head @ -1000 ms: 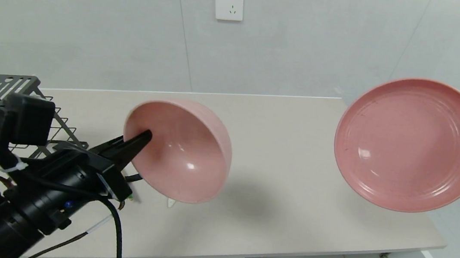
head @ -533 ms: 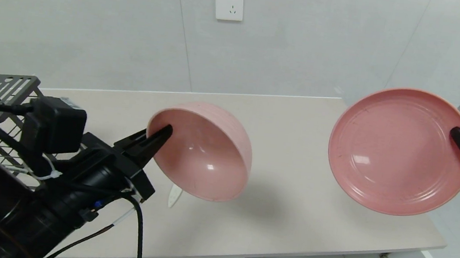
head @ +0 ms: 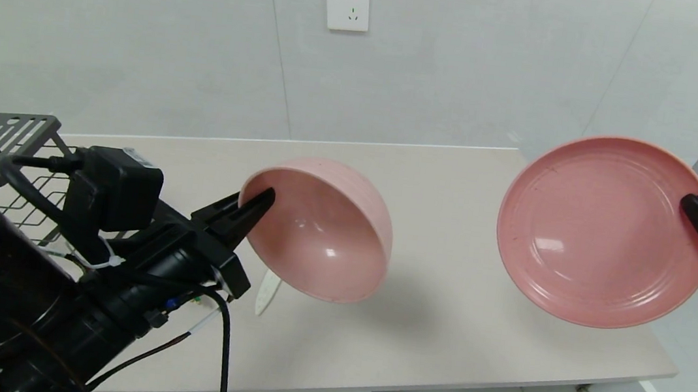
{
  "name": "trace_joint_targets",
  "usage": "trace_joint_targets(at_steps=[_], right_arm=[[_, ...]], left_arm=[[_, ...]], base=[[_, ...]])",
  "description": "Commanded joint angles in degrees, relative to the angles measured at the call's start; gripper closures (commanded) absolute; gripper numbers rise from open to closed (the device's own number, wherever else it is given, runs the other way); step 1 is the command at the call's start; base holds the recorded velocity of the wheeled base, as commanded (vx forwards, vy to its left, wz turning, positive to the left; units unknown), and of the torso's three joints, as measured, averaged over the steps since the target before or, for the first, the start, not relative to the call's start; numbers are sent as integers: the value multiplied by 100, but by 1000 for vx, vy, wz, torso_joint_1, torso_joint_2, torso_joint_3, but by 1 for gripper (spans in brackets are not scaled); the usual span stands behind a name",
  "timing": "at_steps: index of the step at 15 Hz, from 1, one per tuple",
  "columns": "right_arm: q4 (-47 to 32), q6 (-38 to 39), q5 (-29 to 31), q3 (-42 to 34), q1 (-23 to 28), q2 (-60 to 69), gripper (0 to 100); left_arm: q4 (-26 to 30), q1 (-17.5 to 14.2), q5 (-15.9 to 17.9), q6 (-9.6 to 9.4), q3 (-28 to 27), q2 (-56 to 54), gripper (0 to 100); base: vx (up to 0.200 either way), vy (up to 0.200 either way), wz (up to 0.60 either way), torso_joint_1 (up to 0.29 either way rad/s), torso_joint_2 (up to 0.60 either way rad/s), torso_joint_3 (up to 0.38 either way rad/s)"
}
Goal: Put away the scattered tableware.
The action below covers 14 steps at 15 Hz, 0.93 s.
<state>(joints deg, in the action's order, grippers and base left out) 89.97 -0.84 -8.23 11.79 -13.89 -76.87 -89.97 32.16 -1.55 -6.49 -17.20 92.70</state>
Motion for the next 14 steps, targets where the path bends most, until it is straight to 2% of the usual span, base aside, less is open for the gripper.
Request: trace_joint_targets(at_steps=[1, 2, 5, 8, 10, 13, 14], right_arm=[[3, -4, -3, -1, 0, -12, 100], [3, -4, 5, -1, 0, -3, 100], [3, 5, -3, -1, 0, -12, 100], [3, 5, -3, 8, 0, -3, 100], [3, 5, 5, -1, 0, -3, 100], [3, 5, 5, 16, 0, 6, 100], [3, 5, 5, 16, 0, 6, 100]], left_arm=[[-3, 1, -3, -11, 24, -32, 100], [-3, 10, -3, -19, 24, -50, 100], [-3, 54, -3, -213, 59, -112, 100], [-3, 203, -3, -213, 235, -191, 100], [-3, 396, -3, -213, 287, -322, 100], [-3, 405, -3, -213, 314, -375, 100], [-3, 405, -3, -213, 314, -366, 100]], base=[[-200, 0, 0, 17, 17, 7], [-200, 0, 0, 17, 22, 2], [-200, 0, 0, -7, 1, 7], [-200, 0, 0, 7, 2, 2], [0, 0, 0, 0, 0, 0], [0, 0, -600, -1, 1, 2], [0, 0, 0, 0, 0, 0]])
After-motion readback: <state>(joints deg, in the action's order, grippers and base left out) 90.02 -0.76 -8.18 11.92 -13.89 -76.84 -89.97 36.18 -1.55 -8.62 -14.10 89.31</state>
